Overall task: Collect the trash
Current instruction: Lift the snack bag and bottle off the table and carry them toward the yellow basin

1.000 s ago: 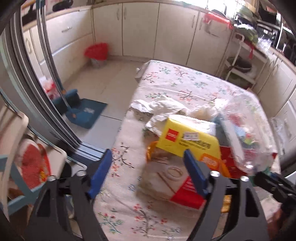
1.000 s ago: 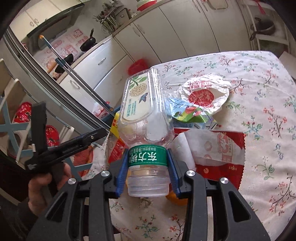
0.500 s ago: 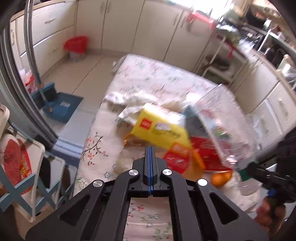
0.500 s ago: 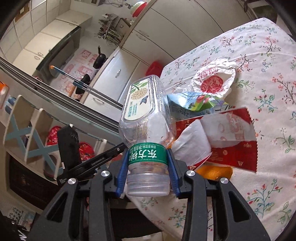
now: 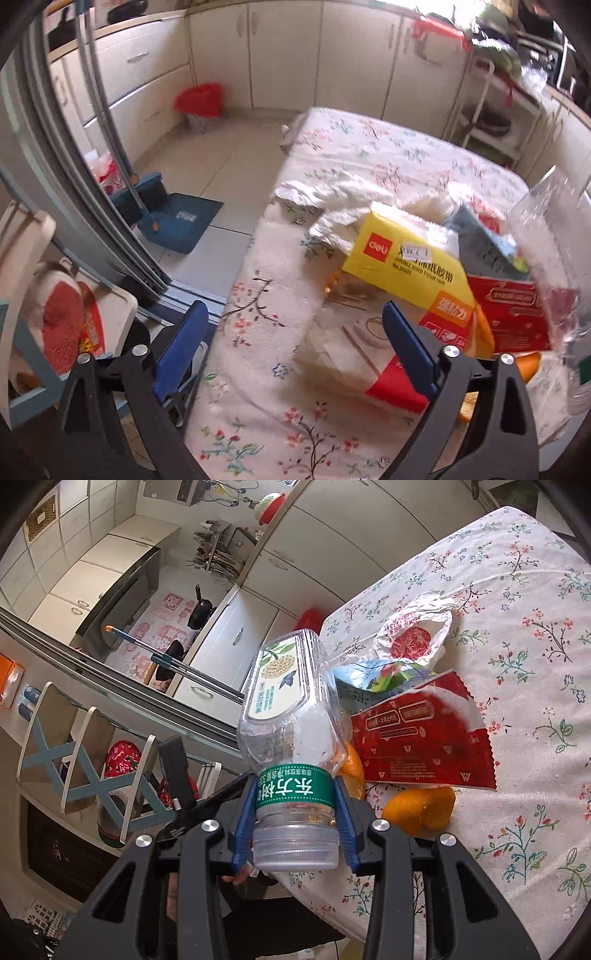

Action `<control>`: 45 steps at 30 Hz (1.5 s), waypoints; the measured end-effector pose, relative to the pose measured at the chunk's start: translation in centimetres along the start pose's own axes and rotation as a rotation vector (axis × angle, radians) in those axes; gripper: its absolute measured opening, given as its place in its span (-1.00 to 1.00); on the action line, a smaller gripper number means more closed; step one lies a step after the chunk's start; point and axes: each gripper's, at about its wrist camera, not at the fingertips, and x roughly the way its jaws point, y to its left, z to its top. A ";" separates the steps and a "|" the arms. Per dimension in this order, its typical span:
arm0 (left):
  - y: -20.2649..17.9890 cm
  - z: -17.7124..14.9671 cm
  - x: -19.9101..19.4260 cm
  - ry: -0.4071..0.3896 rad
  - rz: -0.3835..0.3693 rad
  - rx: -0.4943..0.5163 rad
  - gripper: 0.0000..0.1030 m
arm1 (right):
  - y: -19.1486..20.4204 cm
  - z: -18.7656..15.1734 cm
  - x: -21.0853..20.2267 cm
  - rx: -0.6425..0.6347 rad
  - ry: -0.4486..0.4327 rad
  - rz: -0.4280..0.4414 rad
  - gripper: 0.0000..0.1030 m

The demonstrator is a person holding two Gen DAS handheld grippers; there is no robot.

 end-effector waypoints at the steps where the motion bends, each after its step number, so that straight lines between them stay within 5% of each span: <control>1: -0.4 -0.2 0.7 0.031 -0.016 0.013 0.75 | -0.2 -0.1 -0.2 -0.002 0.001 0.000 -0.23; 4: -0.8 -0.5 1.4 0.107 -0.129 0.009 -0.50 | -0.2 0.1 -0.2 -0.001 0.000 0.002 -0.23; 5: -0.7 -0.5 0.9 0.110 -0.146 -0.010 -0.75 | -0.3 0.0 -0.3 0.000 -0.001 0.003 -0.23; 7: -0.5 -0.3 -0.5 0.082 -0.176 -0.014 -0.85 | -0.4 -0.1 -0.6 -0.003 -0.001 0.004 -0.23; 17: 1.0 -0.6 -9.1 -0.143 -0.286 -0.009 -0.86 | 0.0 -0.5 -0.9 -0.001 -0.014 0.017 -0.23; 24: 2.8 -2.5 -12.1 -0.208 -0.323 -0.050 -0.86 | 2.0 -2.9 -3.0 -0.053 -0.048 0.034 -0.23; 34: 5.5 -9.2 -15.7 -0.206 -0.325 -0.086 -0.86 | 3.2 -11.5 -6.1 -0.076 -0.077 -0.024 -0.23; 45: 5.5 -14.9 -17.9 -0.161 -0.334 -0.024 -0.86 | 2.0 -20.5 -6.3 -0.002 0.067 -0.133 -0.23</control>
